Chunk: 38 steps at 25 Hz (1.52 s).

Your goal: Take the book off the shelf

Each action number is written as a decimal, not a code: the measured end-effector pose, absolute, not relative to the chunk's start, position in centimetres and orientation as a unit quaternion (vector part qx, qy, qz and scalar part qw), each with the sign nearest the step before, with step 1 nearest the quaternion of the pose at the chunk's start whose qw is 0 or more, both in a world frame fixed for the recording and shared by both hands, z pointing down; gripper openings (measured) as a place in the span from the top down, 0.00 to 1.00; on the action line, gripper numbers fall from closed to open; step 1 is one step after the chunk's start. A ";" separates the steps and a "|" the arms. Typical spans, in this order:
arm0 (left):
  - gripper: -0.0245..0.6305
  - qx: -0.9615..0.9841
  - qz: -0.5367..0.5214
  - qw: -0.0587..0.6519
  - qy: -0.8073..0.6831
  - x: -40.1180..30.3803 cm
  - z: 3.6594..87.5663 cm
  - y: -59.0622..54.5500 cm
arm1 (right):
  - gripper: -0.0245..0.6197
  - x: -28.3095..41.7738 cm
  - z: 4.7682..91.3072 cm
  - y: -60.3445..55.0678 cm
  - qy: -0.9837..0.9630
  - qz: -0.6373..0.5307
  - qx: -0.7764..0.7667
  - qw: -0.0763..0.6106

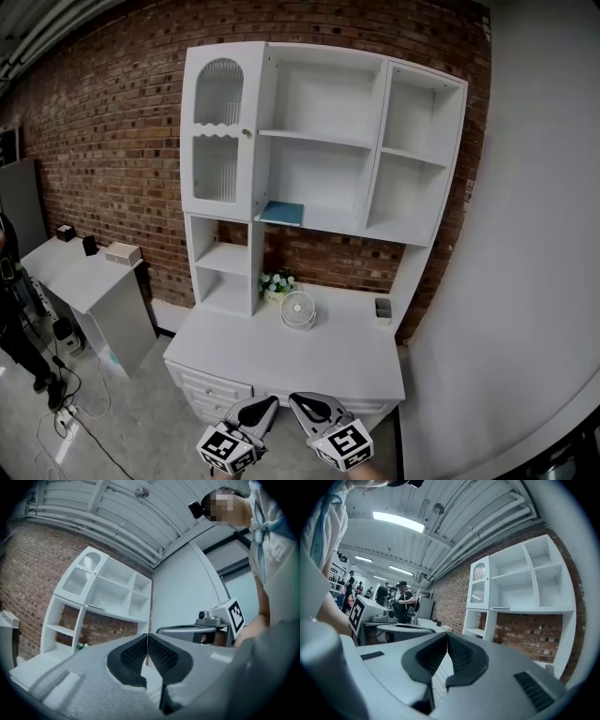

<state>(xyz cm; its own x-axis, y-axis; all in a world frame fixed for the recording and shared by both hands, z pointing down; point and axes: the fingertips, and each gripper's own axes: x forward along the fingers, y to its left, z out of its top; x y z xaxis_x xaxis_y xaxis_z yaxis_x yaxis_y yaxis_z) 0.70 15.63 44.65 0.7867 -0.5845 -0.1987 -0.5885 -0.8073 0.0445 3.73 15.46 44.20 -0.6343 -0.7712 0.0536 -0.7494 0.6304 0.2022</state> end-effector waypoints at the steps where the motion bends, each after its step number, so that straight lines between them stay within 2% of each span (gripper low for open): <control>1: 0.95 -0.945 0.102 0.009 0.310 0.6 44.7 15.5 | 0.94 3.7 44.2 15.3 -0.901 -0.078 0.423 0.066; 18: 0.95 -0.946 0.092 0.012 0.312 1.7 44.4 4.4 | 0.94 4.6 43.9 3.8 -0.907 -0.061 0.415 0.033; 38: 0.95 -0.943 0.109 0.001 0.315 7.6 41.9 -10.7 | 0.94 10.7 42.0 -10.8 -0.909 -0.090 0.402 0.065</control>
<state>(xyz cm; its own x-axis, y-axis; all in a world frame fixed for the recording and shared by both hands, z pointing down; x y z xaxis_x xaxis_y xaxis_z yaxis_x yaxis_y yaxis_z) 7.65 -10.67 41.93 0.7779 -0.5937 -0.2056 -0.5940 -0.8016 0.0674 10.71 -10.80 42.02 -0.6682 -0.7425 0.0462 -0.7192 0.6606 0.2152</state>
